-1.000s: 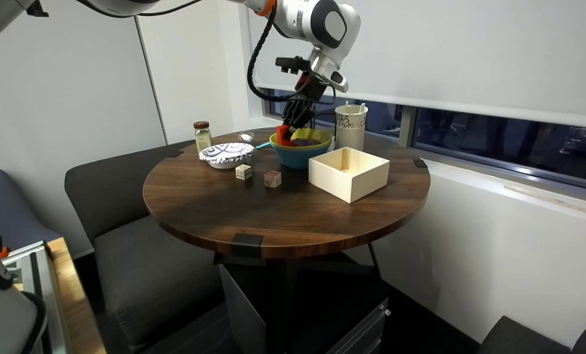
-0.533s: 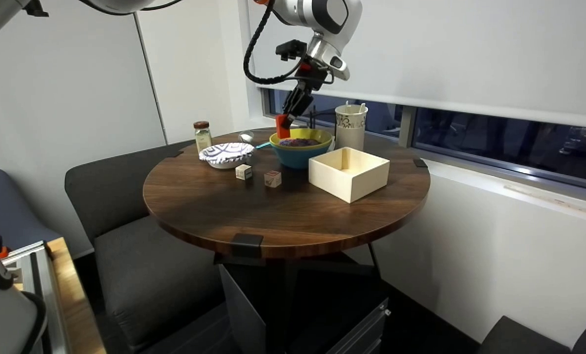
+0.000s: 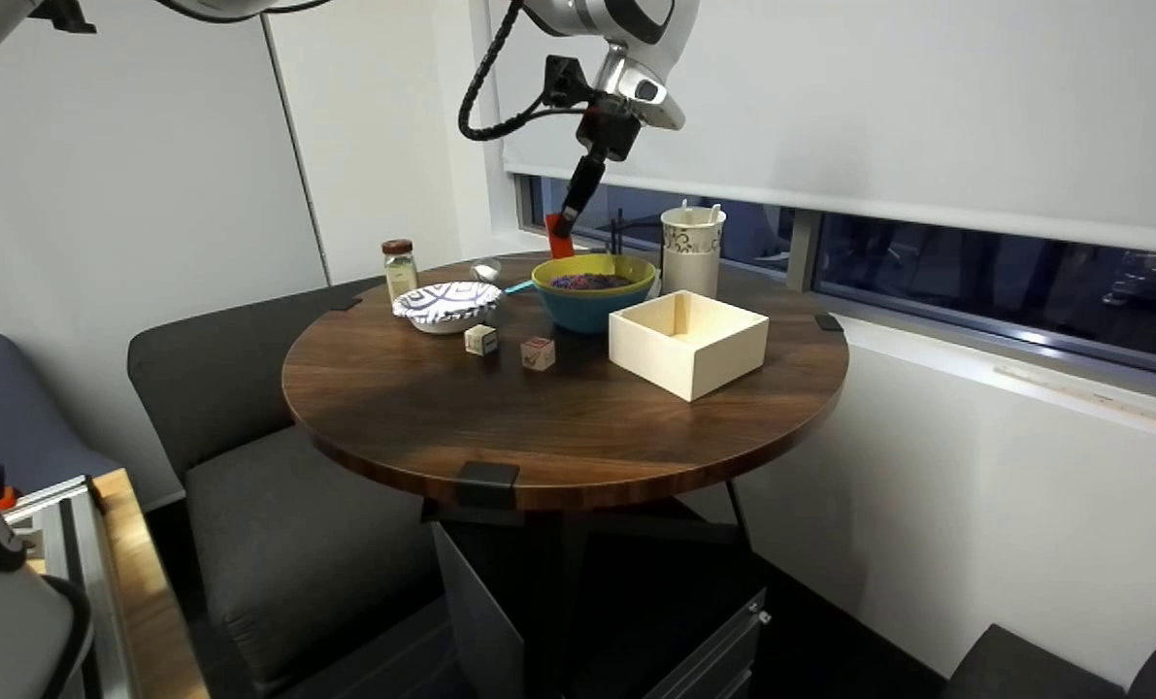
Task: Remove the orange block from the yellow bowl and put it on the table
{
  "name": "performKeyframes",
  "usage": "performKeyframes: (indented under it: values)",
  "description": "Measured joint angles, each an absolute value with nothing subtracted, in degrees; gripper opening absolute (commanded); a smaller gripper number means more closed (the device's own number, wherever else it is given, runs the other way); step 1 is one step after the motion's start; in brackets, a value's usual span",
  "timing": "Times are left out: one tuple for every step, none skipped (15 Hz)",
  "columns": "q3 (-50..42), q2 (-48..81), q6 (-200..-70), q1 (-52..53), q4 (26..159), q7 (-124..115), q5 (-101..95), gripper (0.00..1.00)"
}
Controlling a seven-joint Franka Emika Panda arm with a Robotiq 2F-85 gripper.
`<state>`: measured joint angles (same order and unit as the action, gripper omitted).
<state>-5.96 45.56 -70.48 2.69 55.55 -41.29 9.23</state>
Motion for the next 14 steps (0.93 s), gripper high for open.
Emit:
performKeyframes:
  values:
    - [-6.4,44.9,-70.5,3.8,55.6,-44.1,8.4,0.08]
    - [-6.9,44.1,-70.5,4.9,55.8,-46.5,7.3,0.08]
    - [-7.5,43.1,-70.5,6.2,55.9,-48.8,5.8,0.08]
    - [-8.1,42.1,-70.4,7.4,56.2,-50.8,4.1,0.08]
    - [-8.7,41.0,-70.3,8.6,56.6,-52.5,2.2,0.08]
    - [-9.4,39.8,-70.1,9.7,57.2,-53.8,0.2,0.08]
    - [-9.8,38.6,-69.3,10.7,58.0,-53.9,-2.4,0.08]
    - [-9.9,37.2,-69.0,11.4,59.0,-53.5,-4.0,0.08]
    - [-9.9,35.7,-69.4,12.0,60.2,-52.2,-5.1,0.08]
    - [-9.8,33.8,-71.1,12.5,61.9,-50.5,-6.1,0.08]
    - [-9.7,31.7,-73.6,12.9,64.0,-49.2,-6.3,0.08]
    - [-9.5,29.4,-76.5,13.3,66.4,-47.7,-6.9,0.33]
    - [-9.2,27.0,-79.2,13.6,68.7,-46.0,-7.2,0.33]
    - [-9.0,24.9,-80.9,13.7,70.8,-44.9,-7.2,0.33]
